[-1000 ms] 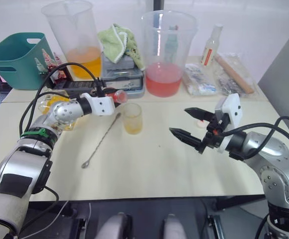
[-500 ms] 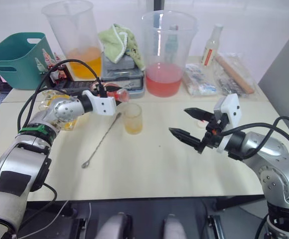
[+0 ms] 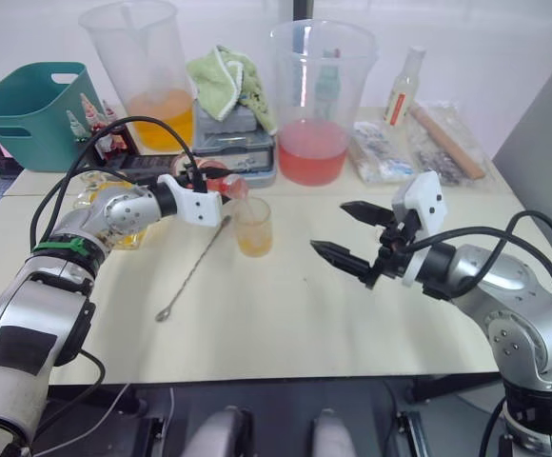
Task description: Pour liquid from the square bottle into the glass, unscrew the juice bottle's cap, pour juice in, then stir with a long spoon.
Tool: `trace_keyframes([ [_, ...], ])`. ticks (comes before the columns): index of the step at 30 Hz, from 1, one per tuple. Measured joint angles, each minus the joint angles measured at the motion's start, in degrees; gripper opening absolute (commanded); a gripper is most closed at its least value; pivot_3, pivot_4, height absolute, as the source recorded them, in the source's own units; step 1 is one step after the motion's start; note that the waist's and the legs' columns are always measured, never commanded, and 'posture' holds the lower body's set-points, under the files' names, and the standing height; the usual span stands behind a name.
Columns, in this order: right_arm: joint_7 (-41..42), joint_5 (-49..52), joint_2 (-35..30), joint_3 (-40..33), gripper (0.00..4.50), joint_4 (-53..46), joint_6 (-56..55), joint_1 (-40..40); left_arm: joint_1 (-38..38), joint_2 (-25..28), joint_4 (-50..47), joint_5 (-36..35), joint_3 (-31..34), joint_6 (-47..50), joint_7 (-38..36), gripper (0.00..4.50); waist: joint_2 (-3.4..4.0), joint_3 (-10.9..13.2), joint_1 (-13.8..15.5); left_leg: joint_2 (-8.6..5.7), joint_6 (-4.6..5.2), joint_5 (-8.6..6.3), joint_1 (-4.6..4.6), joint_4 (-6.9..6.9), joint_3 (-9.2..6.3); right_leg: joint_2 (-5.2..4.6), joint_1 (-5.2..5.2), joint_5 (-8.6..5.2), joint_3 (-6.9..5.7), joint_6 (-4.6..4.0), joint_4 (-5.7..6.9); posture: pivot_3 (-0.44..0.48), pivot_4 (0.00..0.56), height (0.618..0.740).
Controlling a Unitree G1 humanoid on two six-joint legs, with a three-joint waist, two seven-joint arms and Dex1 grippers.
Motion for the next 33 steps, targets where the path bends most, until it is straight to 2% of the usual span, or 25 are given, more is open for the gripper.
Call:
trace_keyframes([
  [17, -1.7, 1.7, 0.0, 0.2, 4.48, -0.1, 2.4, -2.2, -1.0, 0.2, -0.1, 1.7, -0.9, 0.0, 0.6, 1.49, 0.00, 0.0, 0.1, 0.00, 0.00, 0.00, -0.02, 0.04, -0.01, 0.00, 0.00, 0.00, -0.02, 0.00, 0.05, 0.000, 0.150, 0.740],
  [21, -1.4, 1.7, 0.0, 0.2, 4.48, -0.1, 2.4, -1.9, -1.0, -0.6, -0.1, -2.4, 0.5, 0.4, -3.0, 1.49, 0.00, 0.0, 0.2, -0.01, 0.00, 0.00, -0.04, 0.07, -0.03, 0.00, 0.00, 0.00, -0.03, 0.00, 0.05, 0.000, 0.150, 0.740],
  [25, -0.3, 1.5, -0.1, 0.1, 4.48, 0.1, 2.0, -0.9, -0.8, -3.1, -0.5, -11.7, 4.8, 3.8, -11.0, 1.49, 0.00, 0.0, 0.5, -0.01, 0.01, 0.00, -0.10, 0.22, -0.06, -0.01, 0.00, 0.00, -0.07, 0.00, 0.05, 0.000, 0.150, 0.740],
  [33, 2.3, 0.5, -0.3, 0.1, 4.48, 1.4, 0.7, -0.1, 0.9, -4.7, -7.2, -23.5, 10.8, 12.5, -21.1, 1.49, 0.00, 0.0, -0.2, 0.02, 0.01, -0.01, -0.08, 0.24, -0.08, 0.03, 0.00, 0.00, -0.06, 0.00, 0.07, 0.000, 0.150, 0.740],
])
